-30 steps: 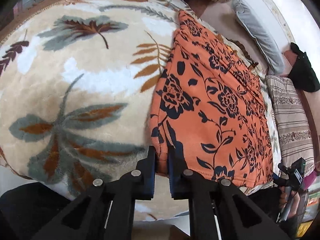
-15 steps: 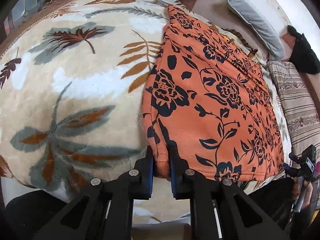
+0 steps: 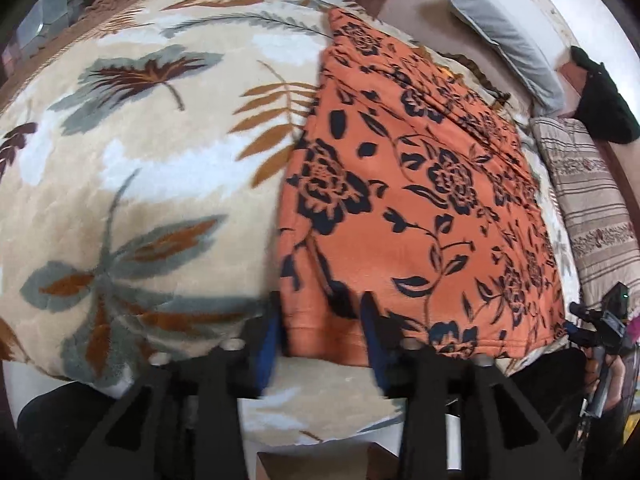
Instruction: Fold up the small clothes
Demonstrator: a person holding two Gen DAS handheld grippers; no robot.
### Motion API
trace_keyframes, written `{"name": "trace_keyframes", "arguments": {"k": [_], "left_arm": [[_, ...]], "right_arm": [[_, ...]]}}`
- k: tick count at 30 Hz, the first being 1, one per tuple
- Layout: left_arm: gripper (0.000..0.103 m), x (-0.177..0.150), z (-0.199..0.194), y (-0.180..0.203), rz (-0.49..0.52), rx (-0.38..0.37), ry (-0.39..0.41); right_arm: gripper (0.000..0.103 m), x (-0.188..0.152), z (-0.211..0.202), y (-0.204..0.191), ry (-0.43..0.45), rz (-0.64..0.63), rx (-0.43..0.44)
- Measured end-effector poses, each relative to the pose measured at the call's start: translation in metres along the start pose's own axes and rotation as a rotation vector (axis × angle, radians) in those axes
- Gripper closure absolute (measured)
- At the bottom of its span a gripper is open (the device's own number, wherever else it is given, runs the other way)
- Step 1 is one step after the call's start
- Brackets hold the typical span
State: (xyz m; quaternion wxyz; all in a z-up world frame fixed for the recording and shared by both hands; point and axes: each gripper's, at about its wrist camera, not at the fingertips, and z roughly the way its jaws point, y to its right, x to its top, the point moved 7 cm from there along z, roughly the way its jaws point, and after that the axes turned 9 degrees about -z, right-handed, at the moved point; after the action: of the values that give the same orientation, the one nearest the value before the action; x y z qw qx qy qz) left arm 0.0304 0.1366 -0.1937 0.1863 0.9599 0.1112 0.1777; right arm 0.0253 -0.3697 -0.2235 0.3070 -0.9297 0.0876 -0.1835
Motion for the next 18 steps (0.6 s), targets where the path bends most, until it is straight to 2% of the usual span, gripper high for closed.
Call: {"name": "trace_keyframes", "arguments": {"k": [1, 3, 4, 5, 8, 10, 12, 15, 17, 18], "left_arm": [[0.059, 0.0, 0.001, 0.001, 0.004, 0.006, 0.004], [0.095, 0.002, 0.002, 0.002, 0.008, 0.005, 0.006], [0.095, 0.003, 0.002, 0.002, -0.001, -0.011, -0.002], [0.095, 0.006, -0.003, 0.002, -0.019, -0.04, 0.003], [0.095, 0.017, -0.022, 0.004, -0.025, -0.065, 0.054], [0.095, 0.019, -0.025, 0.005, -0.013, -0.062, 0.055], [0.095, 0.016, -0.014, 0.002, 0.001, -0.01, 0.036], [0.095, 0.008, -0.002, -0.001, 0.006, 0.053, 0.019], [0.095, 0.005, 0.0, 0.001, 0.023, 0.08, 0.03], [0.095, 0.004, 0.001, 0.002, 0.026, 0.089, 0.033]], "right_arm": [[0.03, 0.0, 0.002, -0.001, -0.008, -0.01, -0.005], [0.043, 0.001, 0.003, -0.002, -0.02, -0.029, -0.029], [0.078, 0.002, 0.003, -0.001, -0.021, -0.034, -0.052], [0.091, 0.003, 0.001, 0.002, -0.018, -0.012, -0.051], [0.092, 0.013, -0.014, -0.002, 0.039, 0.002, -0.008], [0.092, 0.016, -0.016, -0.004, 0.041, -0.002, 0.001], [0.089, 0.011, -0.003, 0.004, -0.021, 0.021, -0.007], [0.088, 0.006, 0.007, 0.011, -0.029, 0.043, -0.022], [0.076, 0.006, 0.005, 0.012, -0.006, 0.048, -0.015], [0.075, 0.007, 0.004, 0.011, -0.004, 0.046, -0.014]]}}
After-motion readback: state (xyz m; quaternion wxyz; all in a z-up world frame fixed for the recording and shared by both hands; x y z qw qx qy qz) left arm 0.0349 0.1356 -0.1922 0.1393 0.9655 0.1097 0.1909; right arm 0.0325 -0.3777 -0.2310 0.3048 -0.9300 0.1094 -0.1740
